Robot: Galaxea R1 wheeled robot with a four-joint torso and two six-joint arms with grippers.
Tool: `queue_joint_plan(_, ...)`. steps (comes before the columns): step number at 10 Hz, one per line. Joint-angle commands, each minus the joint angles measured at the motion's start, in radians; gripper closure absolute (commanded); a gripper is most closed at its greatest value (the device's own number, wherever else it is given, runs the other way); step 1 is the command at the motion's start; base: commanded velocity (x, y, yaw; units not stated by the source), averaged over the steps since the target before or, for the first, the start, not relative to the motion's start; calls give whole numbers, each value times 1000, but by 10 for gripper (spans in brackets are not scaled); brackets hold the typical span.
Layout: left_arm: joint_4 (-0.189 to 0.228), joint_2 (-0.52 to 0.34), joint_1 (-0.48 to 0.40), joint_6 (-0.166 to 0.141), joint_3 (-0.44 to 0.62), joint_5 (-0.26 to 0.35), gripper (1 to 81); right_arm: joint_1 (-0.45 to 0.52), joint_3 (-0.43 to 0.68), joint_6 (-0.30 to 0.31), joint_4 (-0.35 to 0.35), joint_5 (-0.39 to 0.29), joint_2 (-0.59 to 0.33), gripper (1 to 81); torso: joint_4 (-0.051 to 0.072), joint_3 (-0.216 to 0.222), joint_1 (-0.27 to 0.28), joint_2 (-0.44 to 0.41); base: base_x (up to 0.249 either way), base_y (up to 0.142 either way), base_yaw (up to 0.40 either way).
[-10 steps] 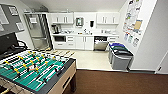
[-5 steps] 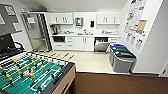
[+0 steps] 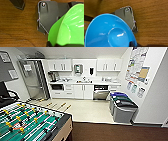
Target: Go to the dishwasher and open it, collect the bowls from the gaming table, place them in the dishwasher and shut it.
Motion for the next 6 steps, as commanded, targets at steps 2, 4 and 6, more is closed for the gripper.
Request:
queue_joint_plan(2,9,-30,-27,5,-2,54,811,21,6,-2,-18,-47,-36,811,0,0,0,0,234,-100,0)
queue_joint_plan(4,9,-30,-27,5,-2,54,811,23,9,0,-16,-47,-36,811,0,88,0,0,234,-100,0)
queue_joint_plan(6,9,-32,-27,5,-2,54,811,23,11,0,-16,-48,-37,811,0,112,0,0,234,-100,0)
